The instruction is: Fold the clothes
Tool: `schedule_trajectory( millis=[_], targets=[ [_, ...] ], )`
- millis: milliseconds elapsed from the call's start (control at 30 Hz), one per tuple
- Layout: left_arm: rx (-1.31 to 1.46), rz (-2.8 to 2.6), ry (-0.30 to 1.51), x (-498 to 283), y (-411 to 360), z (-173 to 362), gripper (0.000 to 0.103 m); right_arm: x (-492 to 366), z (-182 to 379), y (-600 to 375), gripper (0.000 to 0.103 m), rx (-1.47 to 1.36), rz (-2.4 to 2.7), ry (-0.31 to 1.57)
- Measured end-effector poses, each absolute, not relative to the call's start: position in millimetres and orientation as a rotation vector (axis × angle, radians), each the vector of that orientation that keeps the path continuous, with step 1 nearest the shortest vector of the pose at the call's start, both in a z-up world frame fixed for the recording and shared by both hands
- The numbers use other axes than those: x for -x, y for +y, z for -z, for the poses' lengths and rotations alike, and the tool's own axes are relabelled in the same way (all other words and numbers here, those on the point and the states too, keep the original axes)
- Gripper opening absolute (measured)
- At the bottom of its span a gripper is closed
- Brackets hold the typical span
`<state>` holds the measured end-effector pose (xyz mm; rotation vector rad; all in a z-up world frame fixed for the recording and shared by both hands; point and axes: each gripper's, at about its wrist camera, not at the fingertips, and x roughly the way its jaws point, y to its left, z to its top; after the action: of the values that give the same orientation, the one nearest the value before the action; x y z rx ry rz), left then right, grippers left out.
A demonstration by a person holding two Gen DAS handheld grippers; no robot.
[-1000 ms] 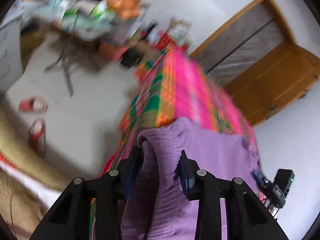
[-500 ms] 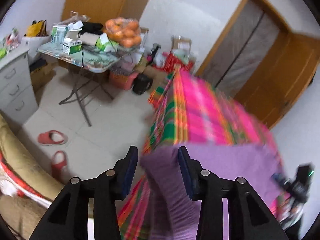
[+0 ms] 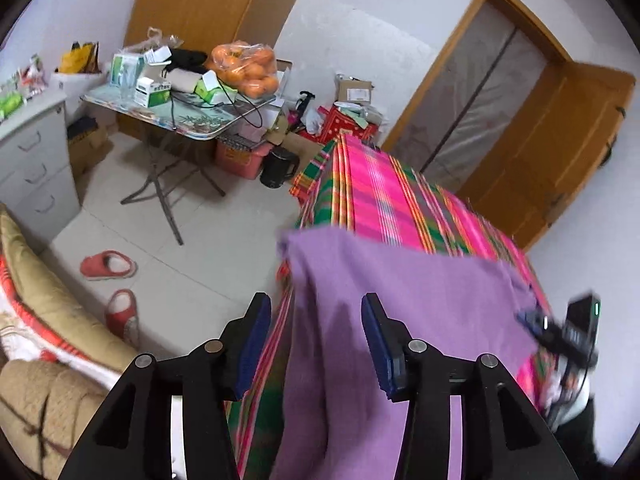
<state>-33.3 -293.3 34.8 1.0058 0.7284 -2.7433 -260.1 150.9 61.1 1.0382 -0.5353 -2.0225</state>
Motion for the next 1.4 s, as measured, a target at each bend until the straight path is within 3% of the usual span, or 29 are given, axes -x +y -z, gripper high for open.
schedule_trajectory(
  millis=[233, 333, 467, 700, 967, 1200, 1400],
  targets=[
    [-0.998, 2.727, 0.547, -43.2, -262.1, -14.9, 0.05, 260.4, -62.3, 149.3, 0.038, -1.034, 2.014, -0.535],
    [-0.94, 2.717, 0.603, -77.2, -262.1, -6.6, 0.06, 257.4, -67.6, 145.9, 0.041, -1.017, 2.022, -0.505],
    [-0.91, 2.707, 0.7, -110.7, -262.6, 6.8, 0.06, 243.6, -90.0, 137.2, 0.041, -0.978, 2.026, -0.456],
    [-0.875, 2.752, 0.756, -112.2, -251.9, 15.1, 0.06, 163.8, -155.0, 119.5, 0.042, -0.833, 1.975, -0.287],
    [-0.857, 2.709, 0.638, -113.8, -228.7, 17.5, 0.06, 90.8, -133.6, 132.2, 0.042, -0.864, 1.951, -0.313],
    [-0.835, 2.669, 0.764, -122.5, -229.4, 13.0, 0.037, 72.5, -115.9, 137.0, 0.042, -0.893, 1.916, -0.404],
    [-0.845, 2.646, 0.962, -123.7, -240.4, 17.4, 0.036, 66.2, -118.4, 143.1, 0.042, -0.881, 1.916, -0.439]
  ],
)
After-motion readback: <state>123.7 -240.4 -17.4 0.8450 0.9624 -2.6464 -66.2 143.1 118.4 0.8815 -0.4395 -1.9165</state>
